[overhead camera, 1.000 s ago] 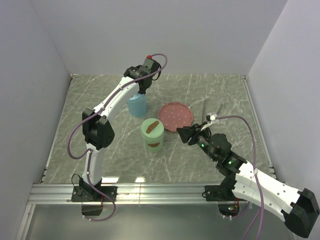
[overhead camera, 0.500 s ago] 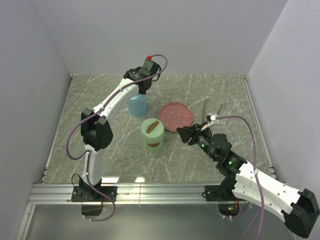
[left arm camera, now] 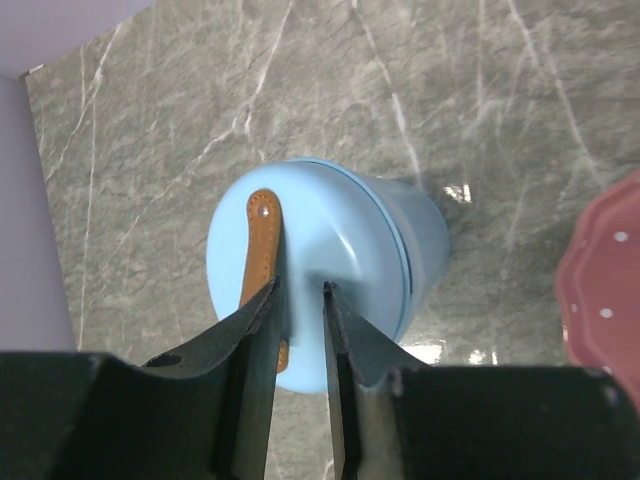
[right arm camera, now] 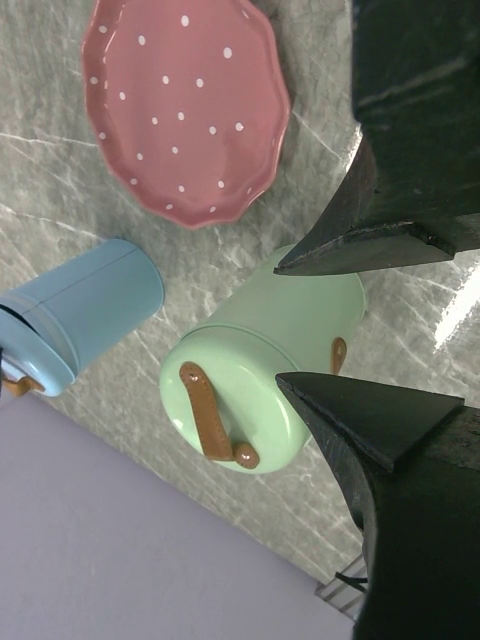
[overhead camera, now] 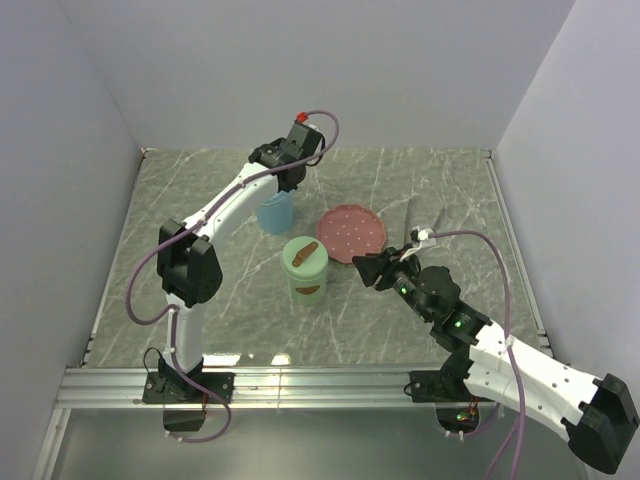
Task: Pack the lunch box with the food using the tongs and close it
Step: Put the lid back on the lunch box, then move the lunch box
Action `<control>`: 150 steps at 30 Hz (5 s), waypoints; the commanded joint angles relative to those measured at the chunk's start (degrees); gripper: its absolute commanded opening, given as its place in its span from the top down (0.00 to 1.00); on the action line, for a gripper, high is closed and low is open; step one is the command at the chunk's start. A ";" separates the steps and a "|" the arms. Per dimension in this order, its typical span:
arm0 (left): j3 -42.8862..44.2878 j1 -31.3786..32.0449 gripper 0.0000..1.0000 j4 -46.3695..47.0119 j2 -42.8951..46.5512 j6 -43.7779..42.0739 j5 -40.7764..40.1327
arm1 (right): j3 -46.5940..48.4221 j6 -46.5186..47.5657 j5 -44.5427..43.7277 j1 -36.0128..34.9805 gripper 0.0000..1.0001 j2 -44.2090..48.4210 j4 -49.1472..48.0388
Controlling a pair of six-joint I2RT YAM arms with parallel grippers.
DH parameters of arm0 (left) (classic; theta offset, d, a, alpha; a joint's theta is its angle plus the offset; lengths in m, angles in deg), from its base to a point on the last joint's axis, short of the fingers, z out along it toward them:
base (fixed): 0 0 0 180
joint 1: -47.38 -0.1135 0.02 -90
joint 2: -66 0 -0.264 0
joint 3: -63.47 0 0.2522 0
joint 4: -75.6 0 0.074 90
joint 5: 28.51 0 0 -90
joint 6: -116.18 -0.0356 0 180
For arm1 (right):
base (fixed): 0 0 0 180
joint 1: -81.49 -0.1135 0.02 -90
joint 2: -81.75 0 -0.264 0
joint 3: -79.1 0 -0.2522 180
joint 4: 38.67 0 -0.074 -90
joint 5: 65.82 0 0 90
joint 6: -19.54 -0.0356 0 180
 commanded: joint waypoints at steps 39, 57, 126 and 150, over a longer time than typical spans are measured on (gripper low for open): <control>-15.85 2.96 0.71 14.54 11.35 3.37 -1.28 | 8.10 4.31 2.81 0.21 0.50 -12.66 -8.37; -37.64 1.12 0.66 44.33 36.92 3.70 0.63 | 25.32 20.30 10.89 0.21 0.52 -31.20 -11.02; -70.79 -15.24 0.61 65.78 50.65 20.07 28.33 | 61.98 32.80 5.11 -0.75 1.00 -65.76 2.44; -69.21 -15.33 0.61 66.75 45.73 20.33 32.38 | 64.70 27.69 2.02 -0.31 1.00 -68.12 3.13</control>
